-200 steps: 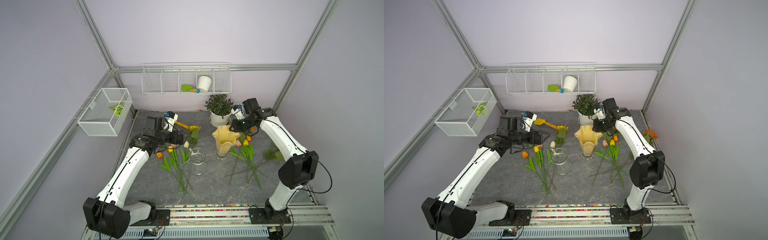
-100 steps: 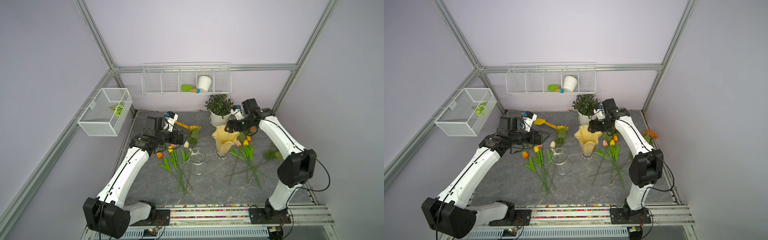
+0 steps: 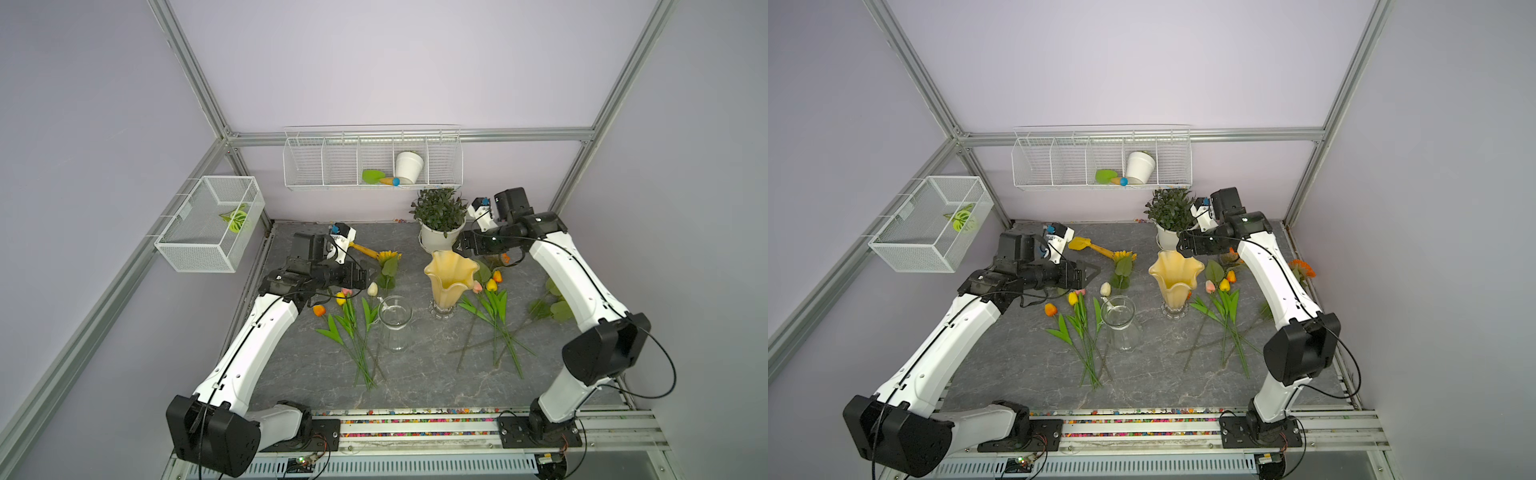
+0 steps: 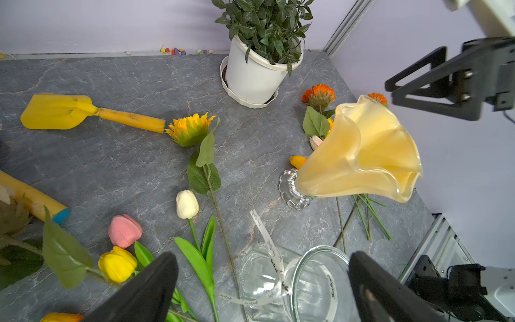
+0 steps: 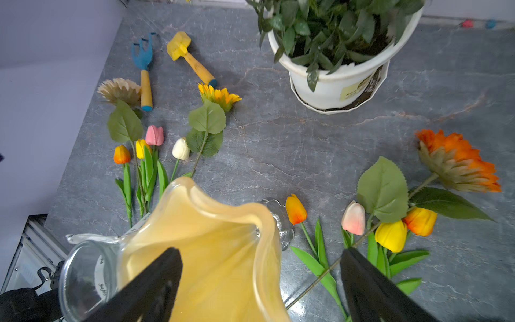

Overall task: Arrange the flowers in different vases according to their variety
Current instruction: Move the vase to the center of the board.

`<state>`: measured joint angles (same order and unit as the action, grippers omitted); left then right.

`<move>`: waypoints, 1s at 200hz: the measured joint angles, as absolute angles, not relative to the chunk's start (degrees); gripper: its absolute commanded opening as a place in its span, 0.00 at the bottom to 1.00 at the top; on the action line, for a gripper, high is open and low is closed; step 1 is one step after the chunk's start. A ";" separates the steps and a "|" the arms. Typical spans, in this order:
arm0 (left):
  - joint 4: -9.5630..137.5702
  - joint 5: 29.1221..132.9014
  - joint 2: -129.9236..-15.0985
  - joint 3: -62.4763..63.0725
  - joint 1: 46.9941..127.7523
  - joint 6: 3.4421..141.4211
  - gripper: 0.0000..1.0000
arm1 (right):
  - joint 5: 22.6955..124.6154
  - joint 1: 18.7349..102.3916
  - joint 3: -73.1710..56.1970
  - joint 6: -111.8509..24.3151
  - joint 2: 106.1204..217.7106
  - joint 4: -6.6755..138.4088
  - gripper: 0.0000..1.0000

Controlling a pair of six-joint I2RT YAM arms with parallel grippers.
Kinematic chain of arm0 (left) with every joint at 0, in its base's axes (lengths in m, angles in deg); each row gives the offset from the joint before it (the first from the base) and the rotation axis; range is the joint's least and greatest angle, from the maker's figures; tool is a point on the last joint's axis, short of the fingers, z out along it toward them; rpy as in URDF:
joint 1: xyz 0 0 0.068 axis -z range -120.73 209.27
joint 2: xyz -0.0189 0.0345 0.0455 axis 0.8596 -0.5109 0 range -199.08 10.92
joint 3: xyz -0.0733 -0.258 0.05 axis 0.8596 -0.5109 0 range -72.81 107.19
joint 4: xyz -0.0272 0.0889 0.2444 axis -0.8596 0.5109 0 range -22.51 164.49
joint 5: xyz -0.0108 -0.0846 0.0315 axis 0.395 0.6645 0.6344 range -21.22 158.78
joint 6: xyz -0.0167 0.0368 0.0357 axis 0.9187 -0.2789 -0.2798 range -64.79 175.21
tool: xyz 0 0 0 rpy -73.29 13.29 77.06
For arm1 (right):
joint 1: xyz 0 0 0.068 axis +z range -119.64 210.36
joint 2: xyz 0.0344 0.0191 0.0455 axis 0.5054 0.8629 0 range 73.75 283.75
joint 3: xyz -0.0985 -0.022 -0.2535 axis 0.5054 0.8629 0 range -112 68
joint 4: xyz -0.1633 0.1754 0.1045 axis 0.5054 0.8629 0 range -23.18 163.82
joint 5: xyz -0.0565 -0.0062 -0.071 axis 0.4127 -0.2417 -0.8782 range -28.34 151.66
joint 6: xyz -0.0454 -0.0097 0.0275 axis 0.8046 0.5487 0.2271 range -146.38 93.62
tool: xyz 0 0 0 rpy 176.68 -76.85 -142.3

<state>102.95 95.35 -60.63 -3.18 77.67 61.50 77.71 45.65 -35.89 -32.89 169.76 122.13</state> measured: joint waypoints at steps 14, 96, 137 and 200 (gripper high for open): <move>102.95 95.35 -60.41 -3.18 77.67 61.47 1.00 | 75.72 46.26 -35.89 -32.51 166.00 122.26 0.92; 110.90 100.42 -57.40 -2.94 77.67 60.49 1.00 | 63.90 70.76 -34.76 -28.95 155.90 128.40 0.82; 117.94 102.52 -56.96 -2.85 77.67 61.15 1.00 | 63.15 78.46 -29.29 -31.57 158.54 128.44 0.75; 123.49 101.45 -56.70 -3.01 77.67 62.65 0.96 | 62.02 80.38 -21.73 -41.39 163.97 120.23 0.71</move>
<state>123.49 101.45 -56.70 -3.01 77.67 62.65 62.02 80.38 -21.73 -41.39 163.97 120.23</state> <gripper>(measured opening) 0.974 0.718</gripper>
